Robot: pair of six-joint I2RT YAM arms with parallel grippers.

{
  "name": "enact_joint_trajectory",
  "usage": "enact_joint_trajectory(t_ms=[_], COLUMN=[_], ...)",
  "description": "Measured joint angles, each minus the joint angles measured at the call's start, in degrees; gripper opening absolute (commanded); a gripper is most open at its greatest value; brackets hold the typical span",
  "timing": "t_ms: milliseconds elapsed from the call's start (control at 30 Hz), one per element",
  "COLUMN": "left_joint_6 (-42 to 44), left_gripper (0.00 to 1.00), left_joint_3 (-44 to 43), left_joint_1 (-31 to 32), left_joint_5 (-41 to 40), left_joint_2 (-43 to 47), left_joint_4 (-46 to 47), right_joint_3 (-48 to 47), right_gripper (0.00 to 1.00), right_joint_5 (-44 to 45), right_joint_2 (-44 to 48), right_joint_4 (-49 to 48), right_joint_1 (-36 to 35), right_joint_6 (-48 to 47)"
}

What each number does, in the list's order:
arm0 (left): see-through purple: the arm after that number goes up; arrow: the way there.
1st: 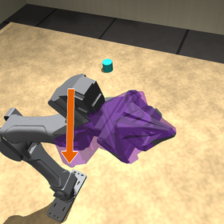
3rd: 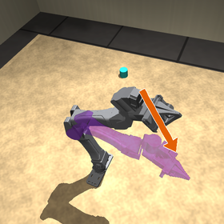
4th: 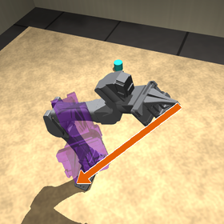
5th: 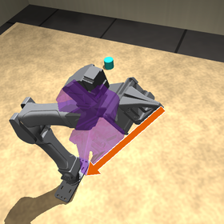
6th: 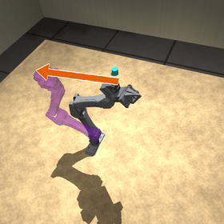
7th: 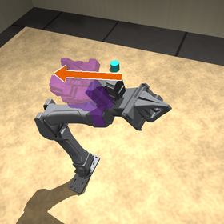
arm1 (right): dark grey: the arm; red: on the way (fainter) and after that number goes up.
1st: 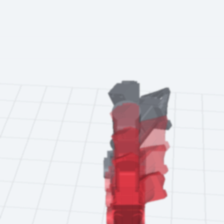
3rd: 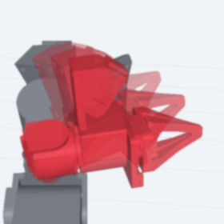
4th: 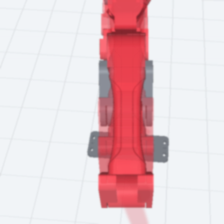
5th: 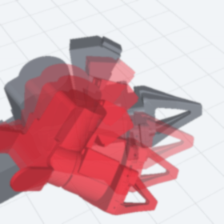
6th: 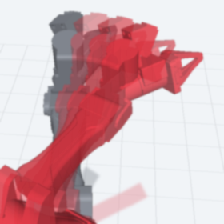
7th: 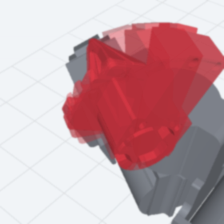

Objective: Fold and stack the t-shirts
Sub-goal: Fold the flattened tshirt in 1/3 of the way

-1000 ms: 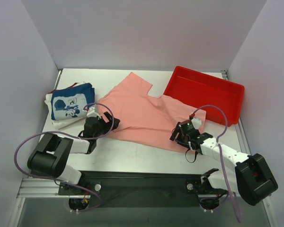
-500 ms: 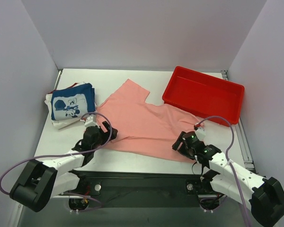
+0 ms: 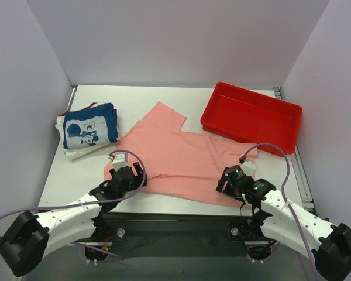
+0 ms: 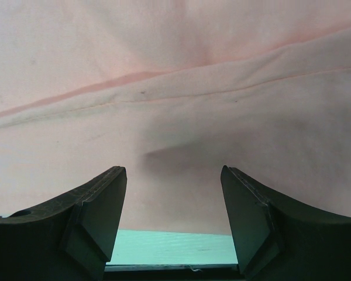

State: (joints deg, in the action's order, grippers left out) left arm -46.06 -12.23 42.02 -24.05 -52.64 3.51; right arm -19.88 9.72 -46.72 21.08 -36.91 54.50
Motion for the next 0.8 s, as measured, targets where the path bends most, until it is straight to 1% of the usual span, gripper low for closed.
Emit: enact_joint_trajectory(t_ms=[300,600,700,733,800], left_joint_6=[1.84,2.78,2.82,2.8,2.75], left_gripper=[0.64,0.51,0.44,0.38,0.32], left_joint_3=[-1.07,-2.84,-3.28,-3.45,-3.74], left_joint_1=[2.16,3.8,4.07,4.13,4.17], left_joint_5=[-2.8,-3.21,-3.65,-3.8,-3.87], left_joint_2=[-2.93,-6.78,-8.0,-8.41,-9.27], left_joint_4=[-1.18,-1.01,-0.74,-0.68,-0.44], right_joint_3=[-3.23,-3.45,-3.8,-3.87,-3.93], right_gripper=[0.67,0.67,0.67,0.67,0.67], right_joint_5=[1.68,2.45,2.51,2.51,2.51], right_joint_2=[-2.69,-2.82,-2.99,-3.02,-3.02], right_joint_4=[1.14,1.57,1.68,1.68,1.73], right_joint_1=[-0.33,-0.33,-0.33,-0.33,-0.33], right_joint_6=[-2.51,-3.61,-3.65,-3.63,-3.67])
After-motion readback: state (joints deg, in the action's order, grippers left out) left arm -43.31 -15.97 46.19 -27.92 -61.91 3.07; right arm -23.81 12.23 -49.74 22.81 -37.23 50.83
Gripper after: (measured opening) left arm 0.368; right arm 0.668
